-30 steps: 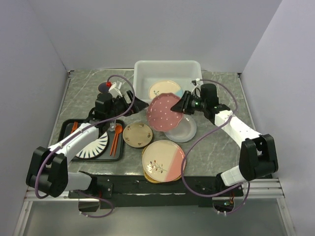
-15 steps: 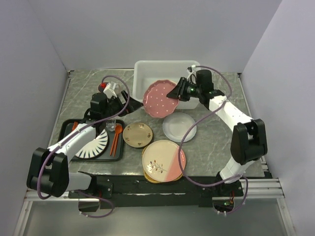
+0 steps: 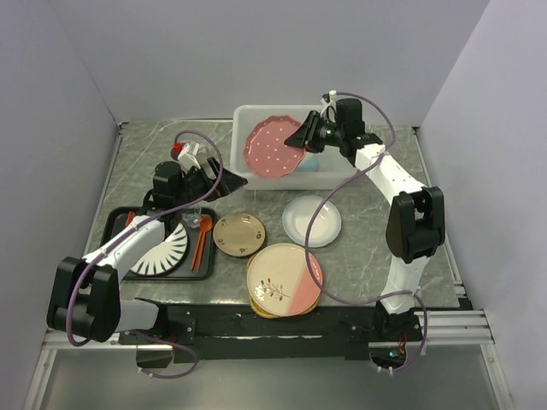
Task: Place the plates into the plastic bin on the countertop
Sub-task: Place the plate in the plastic bin.
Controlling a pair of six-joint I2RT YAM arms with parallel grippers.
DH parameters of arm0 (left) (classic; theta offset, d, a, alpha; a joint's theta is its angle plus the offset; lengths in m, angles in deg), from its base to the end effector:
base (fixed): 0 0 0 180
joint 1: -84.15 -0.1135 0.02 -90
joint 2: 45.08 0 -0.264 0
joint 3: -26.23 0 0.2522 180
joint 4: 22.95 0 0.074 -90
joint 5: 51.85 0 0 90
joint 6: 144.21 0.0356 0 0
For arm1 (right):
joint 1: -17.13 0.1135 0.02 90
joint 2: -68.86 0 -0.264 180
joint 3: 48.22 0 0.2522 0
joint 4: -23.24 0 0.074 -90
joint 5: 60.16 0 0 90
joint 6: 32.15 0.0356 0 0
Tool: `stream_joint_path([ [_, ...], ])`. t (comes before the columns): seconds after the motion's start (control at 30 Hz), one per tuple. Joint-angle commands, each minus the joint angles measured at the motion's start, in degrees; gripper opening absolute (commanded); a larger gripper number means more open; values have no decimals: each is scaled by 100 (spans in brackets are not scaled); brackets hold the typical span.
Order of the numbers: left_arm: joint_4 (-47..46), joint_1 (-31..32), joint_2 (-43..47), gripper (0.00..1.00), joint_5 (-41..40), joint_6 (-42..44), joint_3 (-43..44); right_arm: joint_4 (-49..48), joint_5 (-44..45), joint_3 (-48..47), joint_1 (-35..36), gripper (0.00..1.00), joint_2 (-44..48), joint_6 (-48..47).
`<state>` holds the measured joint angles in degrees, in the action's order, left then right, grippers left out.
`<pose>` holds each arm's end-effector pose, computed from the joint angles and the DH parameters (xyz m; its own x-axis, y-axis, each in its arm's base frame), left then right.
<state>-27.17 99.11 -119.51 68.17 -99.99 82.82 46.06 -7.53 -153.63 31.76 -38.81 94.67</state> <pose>0.2766 -0.0923 0.2659 -0.6555 -0.4671 -0.5934 0.3205 0.5394 -0.7787 0.4249 0.1332 0.3117 -0.7674 0.2919 -0.5709 -0.3407 0.5686 0.7488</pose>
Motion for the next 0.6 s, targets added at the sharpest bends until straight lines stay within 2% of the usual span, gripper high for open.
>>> stream_joint_path([
  [0.0,-487,-20,43,99,320,-27,-126,-352,-315,-871,-118,0,-174,291],
  [0.33,-400,-20,113,99,382,43,-108,-115,-421,-2075,-294,0,-1088,493],
  [0.57,-268,-28,166,99,338,130,-55,-220,-403,-1979,-347,0,-1168,554],
])
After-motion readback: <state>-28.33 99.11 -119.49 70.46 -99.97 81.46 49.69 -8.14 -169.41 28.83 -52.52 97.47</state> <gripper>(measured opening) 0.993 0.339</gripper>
